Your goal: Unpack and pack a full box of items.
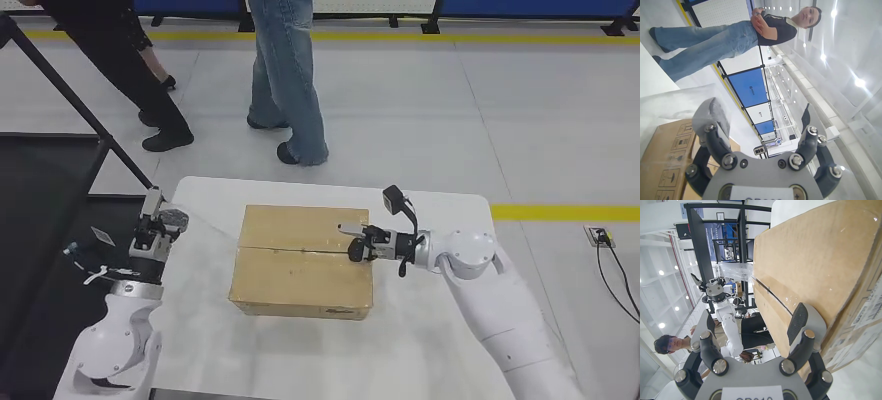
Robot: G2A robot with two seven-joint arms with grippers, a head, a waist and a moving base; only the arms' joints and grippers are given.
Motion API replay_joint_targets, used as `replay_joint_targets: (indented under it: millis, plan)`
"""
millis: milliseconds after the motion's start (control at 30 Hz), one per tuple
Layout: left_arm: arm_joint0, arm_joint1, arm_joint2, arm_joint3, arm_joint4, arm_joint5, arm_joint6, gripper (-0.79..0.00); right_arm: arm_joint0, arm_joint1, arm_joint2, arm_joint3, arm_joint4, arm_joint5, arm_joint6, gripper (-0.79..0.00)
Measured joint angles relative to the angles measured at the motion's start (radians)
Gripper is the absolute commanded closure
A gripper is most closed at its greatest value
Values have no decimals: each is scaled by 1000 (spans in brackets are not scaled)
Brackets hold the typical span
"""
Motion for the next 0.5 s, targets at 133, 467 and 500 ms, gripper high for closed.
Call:
replay_joint_targets:
  millis: [133, 467, 500]
  plan:
    - [-9, -3, 22, -30, 52, 23, 15, -785, -5, 2, -5, 1, 2, 0, -5, -785]
    - [-24, -7, 99, -96, 212, 52, 3, -785, -13, 8, -6, 7, 14, -12, -5, -785]
    - [-23, -8, 108, -101, 235, 53, 5, -785, -14, 9, -6, 8, 15, -13, -5, -785]
